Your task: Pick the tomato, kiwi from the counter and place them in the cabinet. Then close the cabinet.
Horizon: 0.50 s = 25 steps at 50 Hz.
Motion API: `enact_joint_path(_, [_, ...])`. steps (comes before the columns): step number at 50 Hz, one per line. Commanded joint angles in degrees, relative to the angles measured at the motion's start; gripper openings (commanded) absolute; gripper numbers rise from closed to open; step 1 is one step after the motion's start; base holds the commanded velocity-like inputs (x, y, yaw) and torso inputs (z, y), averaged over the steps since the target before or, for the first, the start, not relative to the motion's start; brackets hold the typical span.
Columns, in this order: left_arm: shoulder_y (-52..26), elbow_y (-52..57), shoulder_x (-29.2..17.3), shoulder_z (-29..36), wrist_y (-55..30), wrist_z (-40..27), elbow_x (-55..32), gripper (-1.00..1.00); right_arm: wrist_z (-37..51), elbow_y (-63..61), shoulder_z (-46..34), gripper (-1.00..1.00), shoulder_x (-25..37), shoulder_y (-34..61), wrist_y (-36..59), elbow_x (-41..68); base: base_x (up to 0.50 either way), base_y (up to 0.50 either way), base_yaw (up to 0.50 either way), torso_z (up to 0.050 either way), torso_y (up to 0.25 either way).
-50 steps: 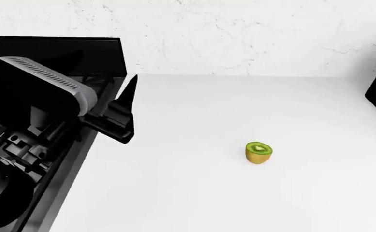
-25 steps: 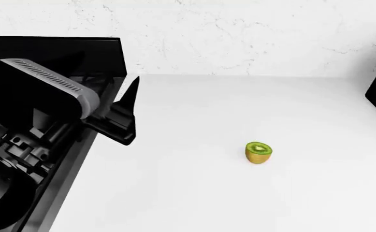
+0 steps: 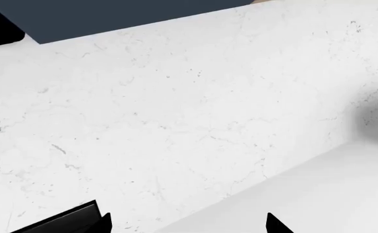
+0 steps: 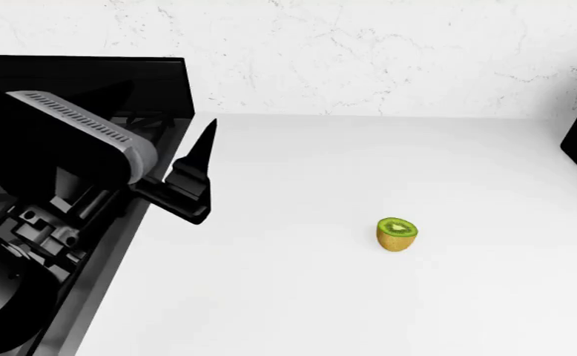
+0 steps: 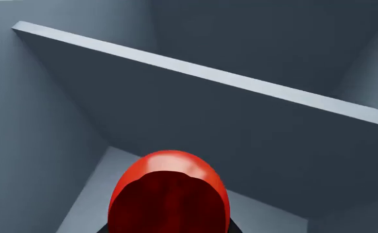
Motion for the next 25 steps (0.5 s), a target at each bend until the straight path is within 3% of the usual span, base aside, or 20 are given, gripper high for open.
enact_joint_path(1, [-0.01, -0.09, -0.12, 0.67, 0.35, -0.24, 0.01, 1.00, -6.27, 27.90, -0.76, -1.00, -7.51, 9.50, -12.07, -3.98, 0.00, 0.00, 0.00, 0.000, 0.000])
enact_joint_path(9, [0.34, -0.26, -0.37, 0.89, 0.84, -0.27, 0.12, 1.00, -5.13, 34.50, -12.05, -1.00, -8.11, 12.66, -9.42, 9.19, 0.00, 0.00, 0.00, 0.000, 0.000])
enact_joint_path(25, [1.26, -0.76, -0.84, 1.52, 2.13, -0.17, 0.67, 1.00, -3.93, 34.20, -7.88, -1.00, -8.12, 12.72, 3.91, 7.21, 0.00, 0.00, 0.00, 0.000, 0.000])
